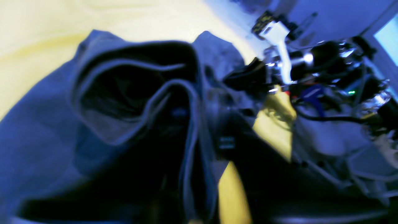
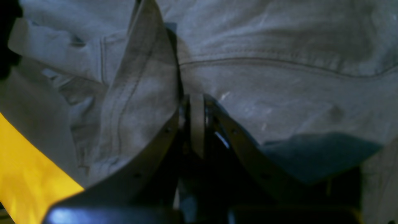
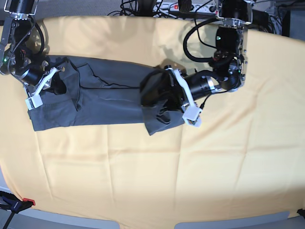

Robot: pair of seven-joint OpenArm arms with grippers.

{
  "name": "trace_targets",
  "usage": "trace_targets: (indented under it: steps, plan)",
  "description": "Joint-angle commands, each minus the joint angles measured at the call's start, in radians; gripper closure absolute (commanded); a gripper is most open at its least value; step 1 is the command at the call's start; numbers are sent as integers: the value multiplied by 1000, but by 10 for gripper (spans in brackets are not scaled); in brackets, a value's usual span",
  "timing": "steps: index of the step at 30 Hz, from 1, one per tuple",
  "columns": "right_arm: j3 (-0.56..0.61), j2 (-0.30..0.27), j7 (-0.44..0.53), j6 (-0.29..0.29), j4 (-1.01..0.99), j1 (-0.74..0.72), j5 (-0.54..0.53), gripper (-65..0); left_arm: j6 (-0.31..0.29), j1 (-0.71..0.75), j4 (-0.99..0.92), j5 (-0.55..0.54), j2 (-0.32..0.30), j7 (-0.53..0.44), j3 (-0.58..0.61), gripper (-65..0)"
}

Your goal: Fold the T-shirt properly

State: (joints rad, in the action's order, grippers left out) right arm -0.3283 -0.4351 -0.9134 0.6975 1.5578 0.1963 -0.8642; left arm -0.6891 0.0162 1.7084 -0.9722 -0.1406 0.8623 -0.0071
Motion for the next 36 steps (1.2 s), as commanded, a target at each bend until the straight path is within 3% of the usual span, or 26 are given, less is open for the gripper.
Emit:
trace_targets:
  steps: [1,3,4,8,11,13,14,16,17,22,27,29,32,36]
  plan:
    - [-6,-19,-11,1,13,-8,4,0,-9,-17,18,-34,5,-25,3,-284]
    - [-6,-19,-11,1,13,-8,4,0,-9,-17,18,-34,5,-26,7,-369]
    - [-6,-20,-14,1,13,-8,4,-8,-9,-17,18,-33,5,-25,4,-369]
    - [-6,-20,-14,1,13,-11,3,-147,-9,-17,18,-44,5,-25,-18,-369]
    - [-6,-20,-14,1,13,-29,-1,-157,-9,-17,18,-116,5,7,-32,-368]
    - [-6,-21,-14,1,15,-48,-13,-157,-9,-16,18,-105,5,7,-63,-315]
    - [-7,-24,-14,1,21,-56,-31,-157,-9,-16,18,-75,5,6,-87,-241]
    - [-8,-33,-14,1,44,-66,-64,-157,-9,-14,18,-9,5,5,-143,-23]
    - [-9,-37,-16,1,61,-75,-67,-157,-9,-10,18,13,5,5,-167,0]
    - [-44,-50,-19,-17,122,-135,-35,-175,13,7,17,161,4,-3,-191,0]
    - [-119,-50,-99,-147,130,-185,126,-366,13,59,17,265,2,-71,-163,0]
    - [-154,-47,-129,-195,116,-174,183,-396,13,78,17,270,1,-77,-163,0]
    - [-209,-48,-128,-214,66,-144,154,-395,13,83,17,265,-12,-77,-163,0]
    - [-292,-47,-131,-174,-38,-109,23,-394,13,87,17,265,-24,-79,-163,0]
